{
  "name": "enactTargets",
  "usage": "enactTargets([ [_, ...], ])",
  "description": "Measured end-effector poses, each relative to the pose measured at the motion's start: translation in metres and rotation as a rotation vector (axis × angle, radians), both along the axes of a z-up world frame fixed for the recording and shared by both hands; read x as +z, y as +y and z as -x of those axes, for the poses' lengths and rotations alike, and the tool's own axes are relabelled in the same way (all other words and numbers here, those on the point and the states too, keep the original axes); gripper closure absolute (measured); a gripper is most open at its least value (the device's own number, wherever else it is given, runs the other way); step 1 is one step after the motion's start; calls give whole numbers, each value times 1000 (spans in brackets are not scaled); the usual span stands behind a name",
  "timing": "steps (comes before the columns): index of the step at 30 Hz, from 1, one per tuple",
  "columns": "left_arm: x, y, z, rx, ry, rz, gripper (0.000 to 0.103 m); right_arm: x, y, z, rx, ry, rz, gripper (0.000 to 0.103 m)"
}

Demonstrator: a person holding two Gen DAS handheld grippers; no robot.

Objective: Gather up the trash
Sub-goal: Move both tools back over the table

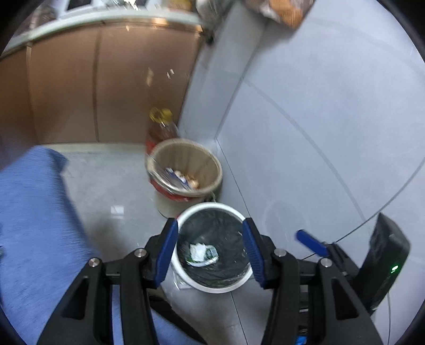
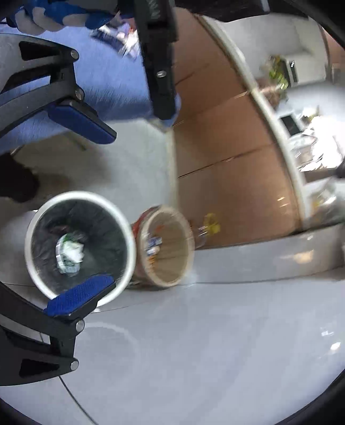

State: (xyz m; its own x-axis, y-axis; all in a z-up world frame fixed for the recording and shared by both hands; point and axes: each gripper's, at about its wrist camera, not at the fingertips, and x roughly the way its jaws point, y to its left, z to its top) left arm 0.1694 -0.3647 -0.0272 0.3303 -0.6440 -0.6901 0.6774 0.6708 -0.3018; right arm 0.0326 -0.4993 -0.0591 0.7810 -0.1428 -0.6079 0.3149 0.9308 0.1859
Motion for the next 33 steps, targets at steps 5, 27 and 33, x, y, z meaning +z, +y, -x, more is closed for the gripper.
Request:
enactTargets([
  [5,45,81,26,109,-109,59,55,67,48,25,46,-168,104,0],
  [27,97,381,177,546,-396,61,47,168,233,100,381,-417,171,0],
  [33,99,428,201,640,-417,64,47,170,263,109,444,-430,152,0],
])
